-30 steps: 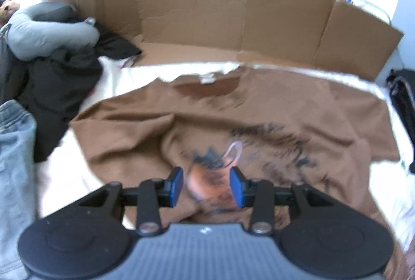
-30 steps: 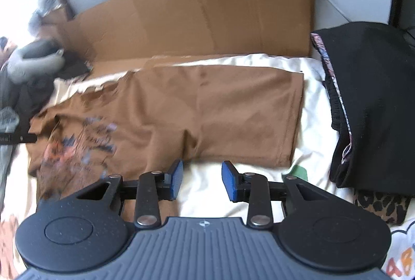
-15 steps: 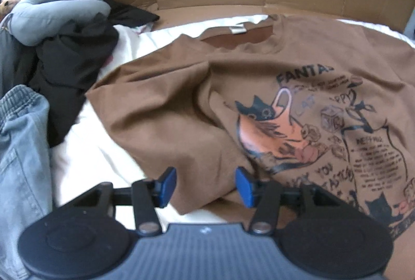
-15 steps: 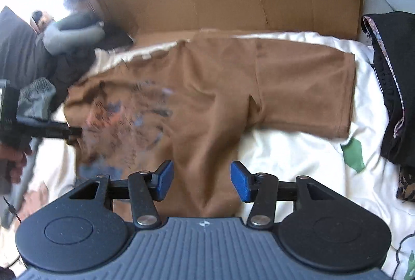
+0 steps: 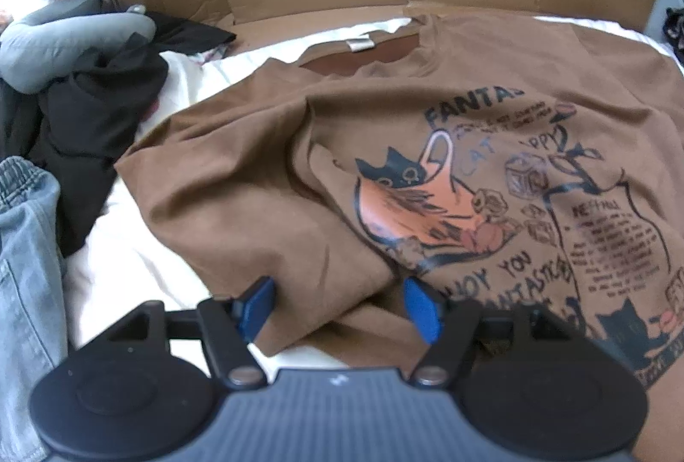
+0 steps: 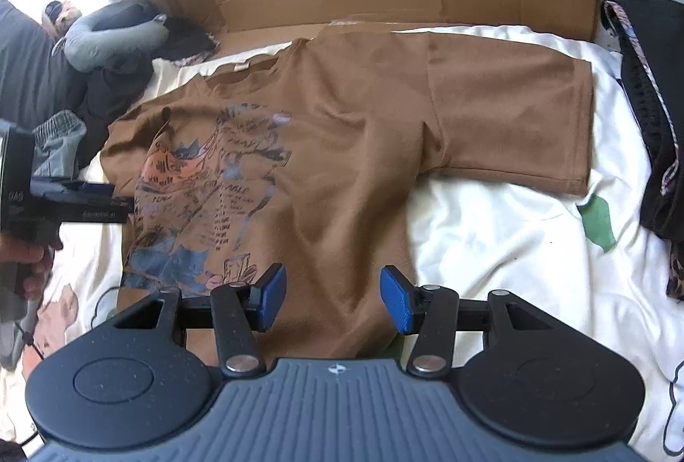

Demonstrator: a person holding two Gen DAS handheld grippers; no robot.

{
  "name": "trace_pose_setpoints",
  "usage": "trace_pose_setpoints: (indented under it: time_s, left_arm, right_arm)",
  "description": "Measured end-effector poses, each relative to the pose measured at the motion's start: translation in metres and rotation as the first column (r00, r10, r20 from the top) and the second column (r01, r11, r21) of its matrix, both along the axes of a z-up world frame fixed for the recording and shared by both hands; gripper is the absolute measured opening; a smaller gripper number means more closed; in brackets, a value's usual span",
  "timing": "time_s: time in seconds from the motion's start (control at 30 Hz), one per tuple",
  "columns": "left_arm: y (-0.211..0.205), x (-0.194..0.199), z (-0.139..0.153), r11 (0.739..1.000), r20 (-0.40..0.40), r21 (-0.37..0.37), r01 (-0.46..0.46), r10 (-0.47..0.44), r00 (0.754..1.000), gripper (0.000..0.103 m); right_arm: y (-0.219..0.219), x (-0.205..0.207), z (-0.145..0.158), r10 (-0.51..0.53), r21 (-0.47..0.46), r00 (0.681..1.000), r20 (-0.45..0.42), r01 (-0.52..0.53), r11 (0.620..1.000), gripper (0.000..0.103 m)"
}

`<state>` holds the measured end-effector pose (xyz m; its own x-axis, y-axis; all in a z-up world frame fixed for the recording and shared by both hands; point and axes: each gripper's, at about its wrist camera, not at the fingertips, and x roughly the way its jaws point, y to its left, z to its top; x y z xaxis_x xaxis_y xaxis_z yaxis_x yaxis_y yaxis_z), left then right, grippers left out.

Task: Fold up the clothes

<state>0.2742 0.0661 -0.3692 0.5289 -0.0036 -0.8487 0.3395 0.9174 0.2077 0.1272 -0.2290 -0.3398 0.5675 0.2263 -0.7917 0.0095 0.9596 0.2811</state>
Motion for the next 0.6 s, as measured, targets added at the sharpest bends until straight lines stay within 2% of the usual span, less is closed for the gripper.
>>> trace_pose_setpoints:
  time_s: [0.07, 0.13, 0.2, 0.23, 0.3, 0.43, 0.6]
  left_arm:
    - [-0.002, 0.001, -0.003, 0.999, 0.015, 0.029, 0.015, -0.015, 1.0, 0.069]
    - [-0.002, 0.002, -0.004, 0.999, 0.022, 0.037, 0.012, -0.013, 1.0, 0.063]
    - [0.001, 0.001, 0.0, 0.999, 0.03, 0.011, -0.036, 0.036, 0.999, 0.039]
    - [0.003, 0.0, 0.004, 0.999, 0.045, 0.001, -0.049, 0.049, 0.998, 0.035]
    - [0.01, -0.002, 0.01, 0.996, 0.064, -0.021, -0.083, 0.084, 0.994, 0.013]
    - [0.028, -0.006, 0.018, 0.983, 0.078, -0.073, -0.169, 0.174, 0.982, 0.01]
    - [0.052, -0.01, 0.029, 0.952, 0.088, -0.139, -0.272, 0.286, 0.954, 0.01]
  right_arm:
    - [-0.001, 0.0, -0.001, -0.003, -0.001, 1.0, -0.004, 0.003, 1.0, 0.056]
    - [-0.003, 0.0, -0.001, -0.01, 0.0, 1.0, -0.004, 0.01, 1.0, 0.056]
    - [-0.005, -0.001, 0.0, -0.016, 0.001, 1.0, -0.002, 0.016, 1.0, 0.056]
    - [-0.007, -0.002, 0.0, -0.02, 0.001, 1.0, 0.0, 0.02, 1.0, 0.056]
    - [-0.008, -0.001, 0.0, -0.026, 0.008, 1.0, -0.003, 0.026, 1.0, 0.056]
    - [-0.006, 0.0, 0.001, -0.015, 0.017, 1.0, 0.0, 0.015, 1.0, 0.056]
    - [-0.003, 0.002, 0.002, 0.003, 0.01, 1.0, -0.001, -0.003, 1.0, 0.056]
